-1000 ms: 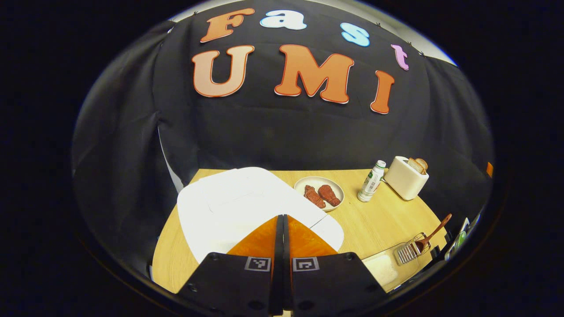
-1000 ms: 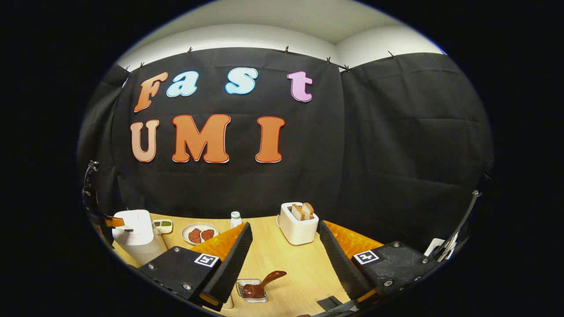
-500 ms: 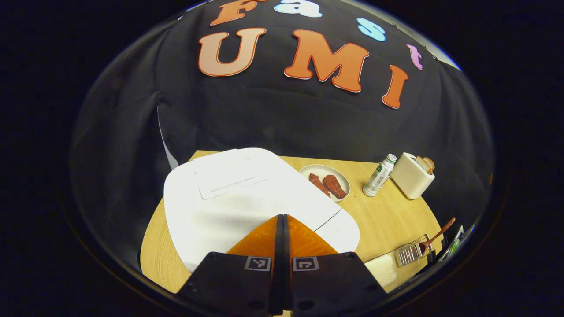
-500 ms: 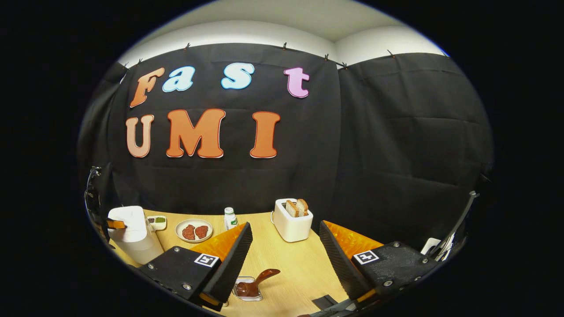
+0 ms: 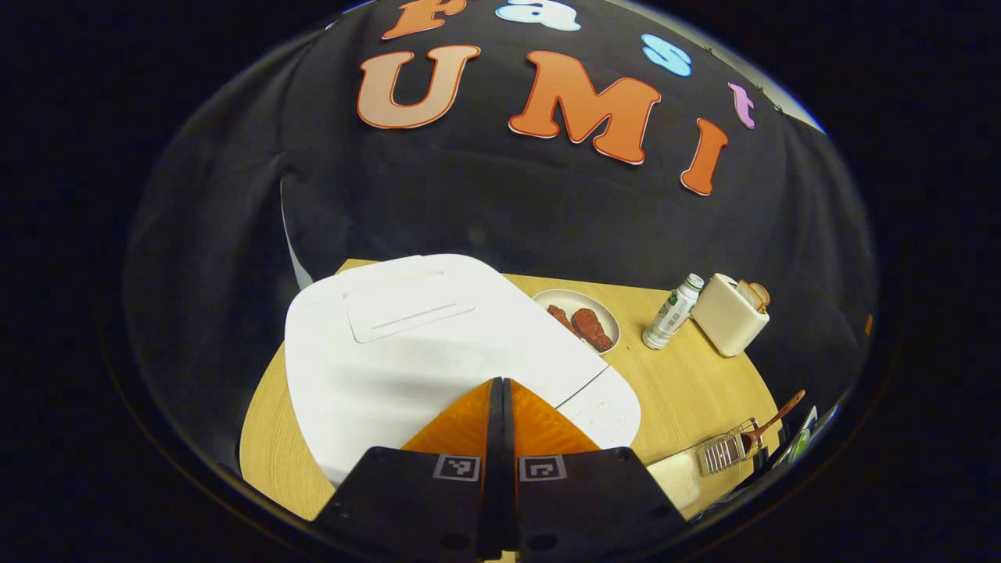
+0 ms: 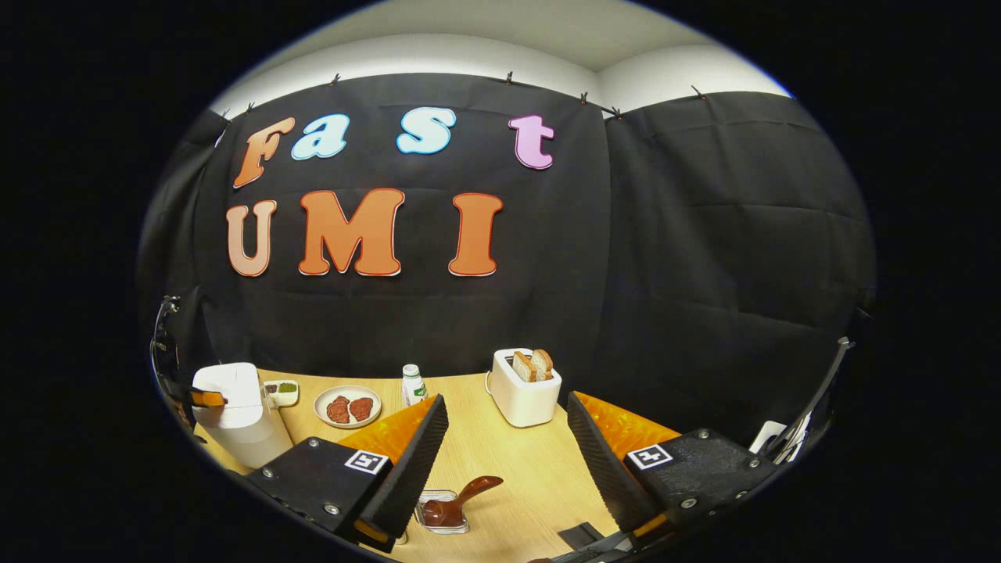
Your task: Close the left gripper, press the button to open the rice cooker; take a wooden spoon from the chopstick holder with the right hand, scoop a spoonful of rice and pour it into the rice cooker, then put the wooden spoon back into the chopstick holder.
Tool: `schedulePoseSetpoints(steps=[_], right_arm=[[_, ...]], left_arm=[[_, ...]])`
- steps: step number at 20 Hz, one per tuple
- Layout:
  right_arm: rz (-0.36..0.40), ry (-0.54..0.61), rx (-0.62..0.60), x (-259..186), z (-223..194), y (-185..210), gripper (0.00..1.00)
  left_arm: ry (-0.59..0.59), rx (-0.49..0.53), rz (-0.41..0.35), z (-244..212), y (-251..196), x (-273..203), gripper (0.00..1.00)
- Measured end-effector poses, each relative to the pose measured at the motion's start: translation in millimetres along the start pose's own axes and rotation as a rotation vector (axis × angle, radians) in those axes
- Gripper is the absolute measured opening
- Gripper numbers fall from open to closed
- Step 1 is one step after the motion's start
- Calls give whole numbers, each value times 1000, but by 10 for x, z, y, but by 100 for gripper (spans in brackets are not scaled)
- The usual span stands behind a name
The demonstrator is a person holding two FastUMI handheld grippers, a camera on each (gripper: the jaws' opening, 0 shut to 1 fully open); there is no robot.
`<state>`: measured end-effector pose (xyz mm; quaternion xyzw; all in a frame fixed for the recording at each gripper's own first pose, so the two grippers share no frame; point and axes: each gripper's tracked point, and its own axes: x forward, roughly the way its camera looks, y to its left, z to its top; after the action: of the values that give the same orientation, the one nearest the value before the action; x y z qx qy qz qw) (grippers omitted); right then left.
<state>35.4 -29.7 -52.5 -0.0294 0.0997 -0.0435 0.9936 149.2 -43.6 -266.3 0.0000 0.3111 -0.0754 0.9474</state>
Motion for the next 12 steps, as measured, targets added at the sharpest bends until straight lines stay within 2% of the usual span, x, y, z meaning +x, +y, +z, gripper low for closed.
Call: schedulePoseSetpoints(steps=[2,7,12], right_arm=[[-1,2,6,-10,-21,-30,95],[10,-5,43,-17,-26,-42,95],[15,7,40,63,-191,-52,95]], left_arm=[[-35,-7,20,189,-3,-116,5],[-247,10,26,1083,-63,-723,5],[-368,28,22,1396,-124,-1326,4]])
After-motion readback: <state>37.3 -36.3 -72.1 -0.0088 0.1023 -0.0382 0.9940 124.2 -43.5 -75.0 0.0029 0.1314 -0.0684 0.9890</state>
